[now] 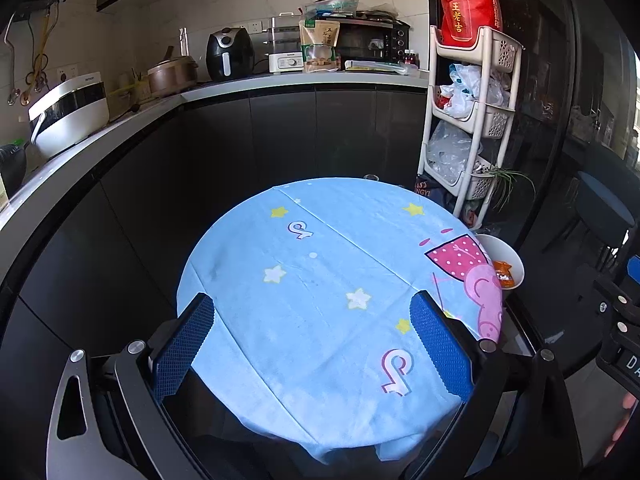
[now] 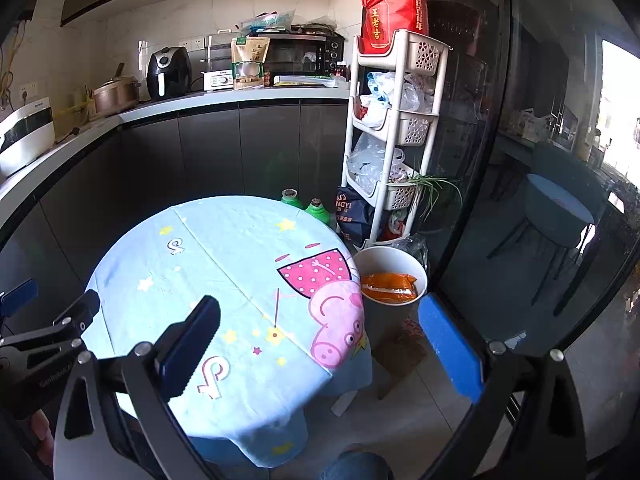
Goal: Collect trash
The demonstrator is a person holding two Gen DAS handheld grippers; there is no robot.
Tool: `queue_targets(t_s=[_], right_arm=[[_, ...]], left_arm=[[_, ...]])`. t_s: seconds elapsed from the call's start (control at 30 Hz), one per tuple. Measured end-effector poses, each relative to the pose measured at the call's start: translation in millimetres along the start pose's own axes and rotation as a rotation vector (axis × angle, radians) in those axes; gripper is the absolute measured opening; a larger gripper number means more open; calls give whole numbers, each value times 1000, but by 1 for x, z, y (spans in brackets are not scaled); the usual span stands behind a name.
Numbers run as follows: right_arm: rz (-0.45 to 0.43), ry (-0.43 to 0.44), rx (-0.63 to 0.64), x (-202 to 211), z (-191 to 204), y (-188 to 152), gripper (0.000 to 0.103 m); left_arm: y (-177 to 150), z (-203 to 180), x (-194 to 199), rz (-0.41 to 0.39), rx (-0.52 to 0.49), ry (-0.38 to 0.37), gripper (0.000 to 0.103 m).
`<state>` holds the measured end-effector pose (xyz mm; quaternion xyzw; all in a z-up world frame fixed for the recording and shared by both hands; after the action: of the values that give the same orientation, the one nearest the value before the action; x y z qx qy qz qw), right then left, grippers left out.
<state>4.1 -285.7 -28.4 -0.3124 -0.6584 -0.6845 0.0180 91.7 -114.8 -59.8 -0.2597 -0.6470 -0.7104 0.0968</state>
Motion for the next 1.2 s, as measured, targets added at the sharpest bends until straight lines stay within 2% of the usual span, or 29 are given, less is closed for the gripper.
queue_targets(t_s=[1.2], right_arm=[[-11,-9,4,6,3,4,100]], left_arm=[[1,10,7,-13,19,6,95]])
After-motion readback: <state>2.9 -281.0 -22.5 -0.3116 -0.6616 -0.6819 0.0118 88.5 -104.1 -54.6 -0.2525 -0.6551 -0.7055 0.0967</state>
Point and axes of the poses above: each gripper's, at about its wrist camera, not at the fingertips, and x roughly against the way its jaws point, z to its left, y to its top, the point moved 7 cm from there along -x, roughly the way its jaws point, and after that the axes turned 8 degrees about -z, right-handed, at the moved point
